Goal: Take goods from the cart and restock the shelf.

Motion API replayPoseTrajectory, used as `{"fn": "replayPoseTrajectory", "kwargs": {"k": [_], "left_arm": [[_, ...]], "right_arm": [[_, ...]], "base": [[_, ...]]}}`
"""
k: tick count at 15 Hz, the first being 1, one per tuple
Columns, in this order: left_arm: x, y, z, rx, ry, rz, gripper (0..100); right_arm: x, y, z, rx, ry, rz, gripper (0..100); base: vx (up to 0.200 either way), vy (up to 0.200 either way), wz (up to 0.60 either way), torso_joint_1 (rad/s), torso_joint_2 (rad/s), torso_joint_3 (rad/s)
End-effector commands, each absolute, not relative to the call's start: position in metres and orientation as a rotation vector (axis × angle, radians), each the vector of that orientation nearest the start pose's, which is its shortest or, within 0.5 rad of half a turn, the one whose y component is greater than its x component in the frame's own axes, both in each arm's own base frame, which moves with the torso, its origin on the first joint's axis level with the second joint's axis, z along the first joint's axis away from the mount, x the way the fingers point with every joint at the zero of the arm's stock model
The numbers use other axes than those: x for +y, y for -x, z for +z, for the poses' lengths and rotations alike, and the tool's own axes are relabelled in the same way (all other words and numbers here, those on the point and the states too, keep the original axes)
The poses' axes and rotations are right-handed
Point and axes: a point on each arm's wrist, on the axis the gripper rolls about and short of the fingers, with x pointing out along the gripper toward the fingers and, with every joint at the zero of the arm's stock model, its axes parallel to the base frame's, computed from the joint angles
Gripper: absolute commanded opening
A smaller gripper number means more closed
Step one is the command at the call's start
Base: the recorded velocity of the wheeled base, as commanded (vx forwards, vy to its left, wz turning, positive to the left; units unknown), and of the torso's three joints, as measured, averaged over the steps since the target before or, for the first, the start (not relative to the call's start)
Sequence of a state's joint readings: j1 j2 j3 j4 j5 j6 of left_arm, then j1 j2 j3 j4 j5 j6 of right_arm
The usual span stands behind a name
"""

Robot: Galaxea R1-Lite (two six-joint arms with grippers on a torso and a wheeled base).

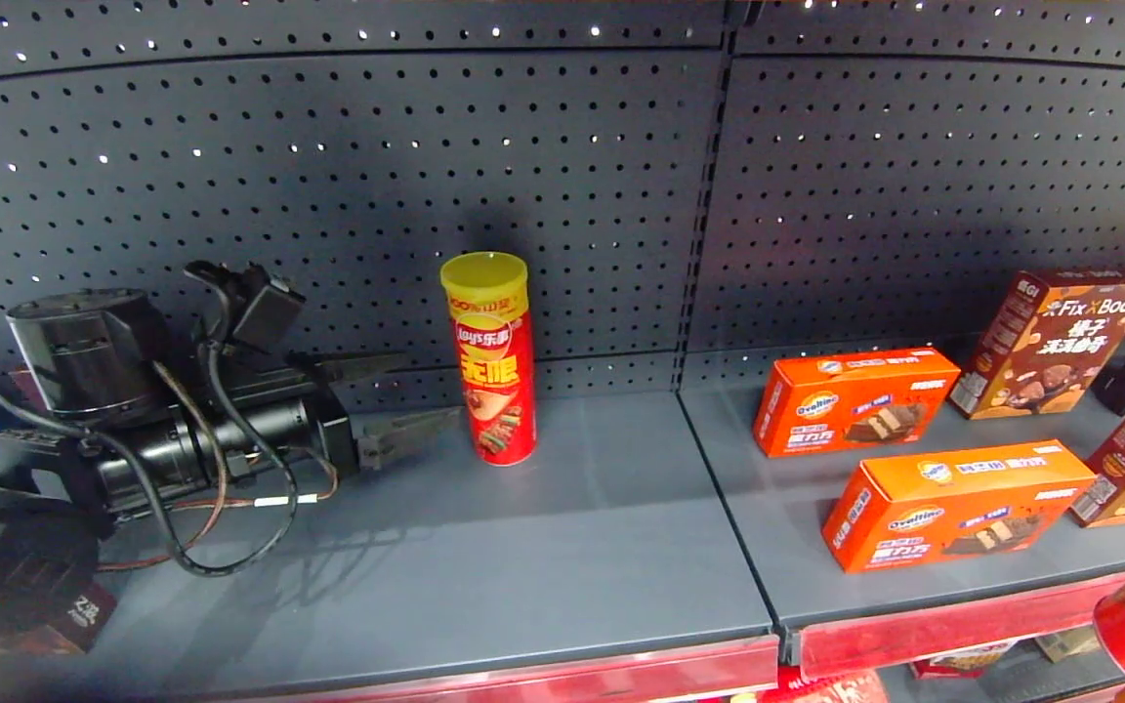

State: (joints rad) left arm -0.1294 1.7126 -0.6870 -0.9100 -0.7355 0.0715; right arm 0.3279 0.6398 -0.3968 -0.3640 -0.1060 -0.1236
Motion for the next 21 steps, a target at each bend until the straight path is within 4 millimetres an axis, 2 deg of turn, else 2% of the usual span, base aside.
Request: {"fn": "replayPoseTrajectory", "kwargs": {"k": [1,6,14,21], "left_arm": [[-0.055,-0.304,0.163,0.107,-0.022,-0.891,100],[-0.058,-0.323,0.150,0.107,-0.017,-0.923,100],[-0.062,-0.343,0.154,0.061,-0.029,-0.973,100],[-0.067,-0.377,0.162,-0.008,-0.048,-0.985,100]], "right_arm": [[0.014,-0.047,0.223,-0.132,0.097,0.214,0],[0.014,-0.047,0.227,-0.141,0.097,0.215,0],[0.015,-0.049,0.225,-0.130,0.100,0.230,0],[0.016,-0.050,0.225,-0.132,0.101,0.256,0]], "base": [[0.000,0.000,0.00,0.000,0.00,0.000],[0.000,0.000,0.00,0.000,0.00,0.000],[0.000,0.000,0.00,0.000,0.00,0.000],[0.000,0.000,0.00,0.000,0.00,0.000]]}}
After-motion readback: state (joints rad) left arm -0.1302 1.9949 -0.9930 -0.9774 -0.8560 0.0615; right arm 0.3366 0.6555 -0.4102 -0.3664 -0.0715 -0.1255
